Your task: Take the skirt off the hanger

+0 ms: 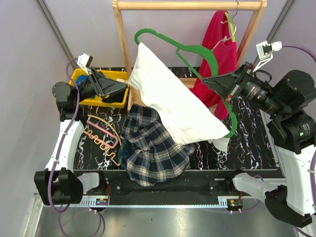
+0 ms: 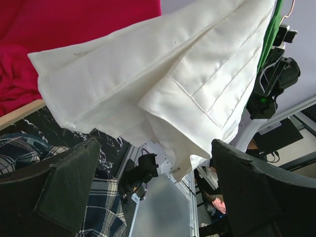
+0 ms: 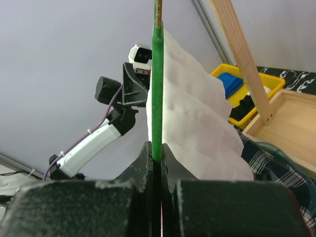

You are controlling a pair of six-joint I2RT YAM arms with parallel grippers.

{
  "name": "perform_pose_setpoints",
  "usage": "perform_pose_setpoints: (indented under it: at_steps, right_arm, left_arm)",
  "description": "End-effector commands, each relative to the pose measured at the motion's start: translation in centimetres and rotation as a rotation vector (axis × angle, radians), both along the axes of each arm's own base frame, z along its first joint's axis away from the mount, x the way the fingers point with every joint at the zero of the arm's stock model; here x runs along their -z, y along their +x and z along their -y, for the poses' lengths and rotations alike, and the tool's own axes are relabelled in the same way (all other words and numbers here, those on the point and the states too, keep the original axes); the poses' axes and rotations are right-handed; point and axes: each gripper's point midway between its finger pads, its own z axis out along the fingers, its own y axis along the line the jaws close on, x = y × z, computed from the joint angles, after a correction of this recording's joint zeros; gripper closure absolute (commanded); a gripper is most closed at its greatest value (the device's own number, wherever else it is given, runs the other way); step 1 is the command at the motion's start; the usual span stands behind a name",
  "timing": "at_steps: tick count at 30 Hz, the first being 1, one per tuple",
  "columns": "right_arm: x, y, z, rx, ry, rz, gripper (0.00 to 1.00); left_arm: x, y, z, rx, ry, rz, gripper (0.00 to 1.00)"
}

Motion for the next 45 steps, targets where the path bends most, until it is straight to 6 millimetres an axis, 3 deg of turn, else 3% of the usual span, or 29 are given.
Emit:
perform_pose_setpoints:
  at_steps: [1,6,19,28,37,41,42,44,45]
  right_arm:
    - [-3.2,-2.2,0.0,-0.056,0.095,0.091,1.0]
    - [-3.1,-2.6,-0.1,-0.076,0.113,0.08,1.0]
    - [-2.1,-1.9,-1.2,-0.131,0.16,0.039,1.0]
    - [-1.3,-1.4,-2.0,-0.175,0.168,0.011,1.0]
    - [2.0,0.5,-3.0,-0.153,0.13,-0.057,1.0]
    - [3.1,1.7,-2.9,-0.097,0.091,-0.067,1.0]
    - [3.1,1.9,-2.8,-0.083,0.076,-0.05,1.0]
    - [2.4,2.4,-2.2,-0.038,0.066,-0.023,1.0]
    - [2.2,2.6,-2.0,-0.018,0.042,0.006,1.0]
  left_arm:
    - [-1.2,-0.4,0.1,0.009,0.003,0.121,0.01]
    - [-1.4,0.1,0.1,0.02,-0.009,0.123,0.01]
    - [-3.3,-1.3,2.1,0.123,-0.056,0.171,0.01]
    - [-3.4,-0.4,2.7,0.137,-0.058,0.18,0.01]
    - [-4.6,-1.5,2.8,0.159,-0.072,0.214,0.01]
    - [-4.7,-2.9,2.8,0.187,-0.069,0.229,0.29]
    - [-4.3,-2.7,2.8,0.188,-0.062,0.197,0.59]
    - [-3.5,-3.2,2.9,0.199,-0.023,0.198,0.97]
    - [-2.8,-3.0,2.9,0.203,-0.008,0.139,1.0]
